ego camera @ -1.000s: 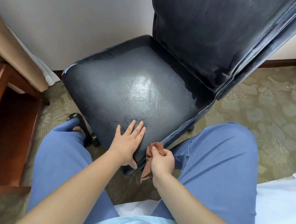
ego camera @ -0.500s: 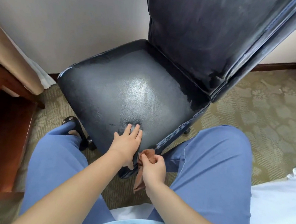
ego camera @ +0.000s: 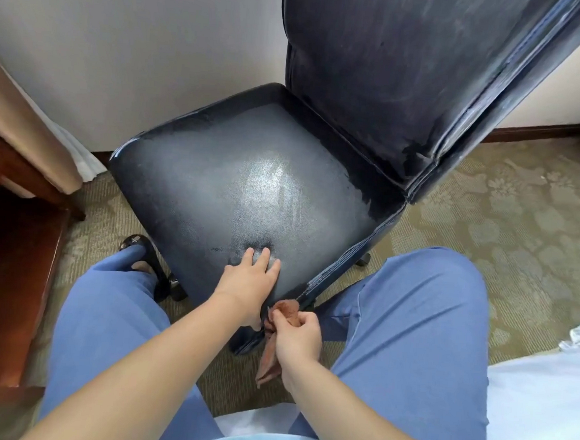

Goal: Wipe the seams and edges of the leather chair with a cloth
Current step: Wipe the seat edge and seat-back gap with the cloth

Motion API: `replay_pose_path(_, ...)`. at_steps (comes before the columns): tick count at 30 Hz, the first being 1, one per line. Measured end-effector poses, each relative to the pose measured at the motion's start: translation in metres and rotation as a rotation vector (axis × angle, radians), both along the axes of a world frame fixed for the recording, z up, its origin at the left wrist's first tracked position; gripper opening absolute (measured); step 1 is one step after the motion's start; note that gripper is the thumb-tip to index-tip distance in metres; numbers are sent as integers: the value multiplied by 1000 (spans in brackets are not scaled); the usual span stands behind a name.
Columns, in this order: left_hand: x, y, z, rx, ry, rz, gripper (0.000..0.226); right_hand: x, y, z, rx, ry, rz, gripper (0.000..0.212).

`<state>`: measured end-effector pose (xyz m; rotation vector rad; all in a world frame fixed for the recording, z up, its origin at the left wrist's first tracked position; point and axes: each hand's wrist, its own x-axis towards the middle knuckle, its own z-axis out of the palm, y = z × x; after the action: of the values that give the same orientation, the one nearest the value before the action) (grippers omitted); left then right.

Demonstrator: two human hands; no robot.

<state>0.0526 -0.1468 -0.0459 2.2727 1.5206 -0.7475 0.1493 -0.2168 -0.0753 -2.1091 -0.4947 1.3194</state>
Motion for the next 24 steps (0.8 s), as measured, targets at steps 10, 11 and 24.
replay_pose_path(10, 4, 3, 3, 0, 2, -1, 118, 7, 10, 0, 26, -27, -34, 21)
replay_pose_path(11, 6, 3, 4, 5, 9, -4, 118, 6, 7, 0, 30, -17, -32, 21)
replay_pose_path(24, 12, 8, 4, 39, 9, 7, 103, 11, 10, 0, 60, -67, -18, 20)
